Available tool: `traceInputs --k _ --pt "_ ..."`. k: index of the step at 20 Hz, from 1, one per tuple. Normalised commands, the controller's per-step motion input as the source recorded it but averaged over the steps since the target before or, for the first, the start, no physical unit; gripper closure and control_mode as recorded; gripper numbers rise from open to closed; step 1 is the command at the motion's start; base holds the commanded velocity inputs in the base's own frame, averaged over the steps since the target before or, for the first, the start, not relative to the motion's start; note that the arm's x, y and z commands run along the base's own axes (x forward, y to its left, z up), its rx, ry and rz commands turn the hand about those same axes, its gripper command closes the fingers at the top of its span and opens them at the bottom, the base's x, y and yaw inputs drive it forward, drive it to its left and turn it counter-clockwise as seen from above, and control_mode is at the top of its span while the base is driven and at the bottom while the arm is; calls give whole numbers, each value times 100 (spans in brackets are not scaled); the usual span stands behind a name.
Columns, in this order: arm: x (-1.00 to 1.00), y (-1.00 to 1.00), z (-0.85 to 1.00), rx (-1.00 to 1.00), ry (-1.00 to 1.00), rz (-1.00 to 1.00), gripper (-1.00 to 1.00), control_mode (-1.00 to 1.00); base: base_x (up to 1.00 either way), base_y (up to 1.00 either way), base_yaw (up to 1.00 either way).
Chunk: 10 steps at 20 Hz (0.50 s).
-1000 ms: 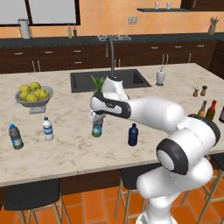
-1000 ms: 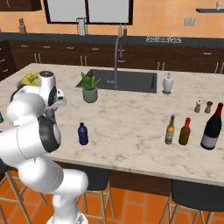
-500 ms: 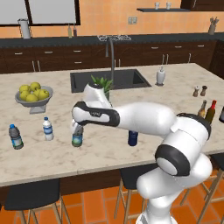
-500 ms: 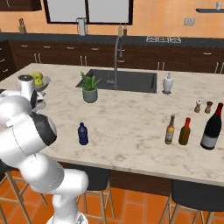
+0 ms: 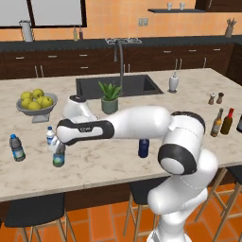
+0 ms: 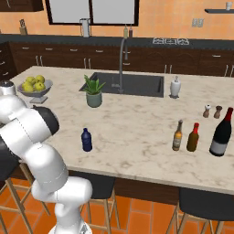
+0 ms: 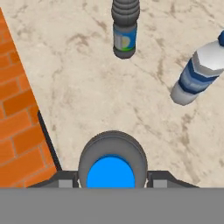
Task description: Move the plastic bottles in the middle to the plastics group, and the glass bottles in the middle to the glass group.
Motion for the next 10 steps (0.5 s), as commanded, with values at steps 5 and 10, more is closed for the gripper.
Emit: traceInputs --k 5,10 --pt "-1 49 0 0 -5 1 100 -100 0 0 0" --pt "32 36 0 -3 -2 -1 100 -100 0 0 0"
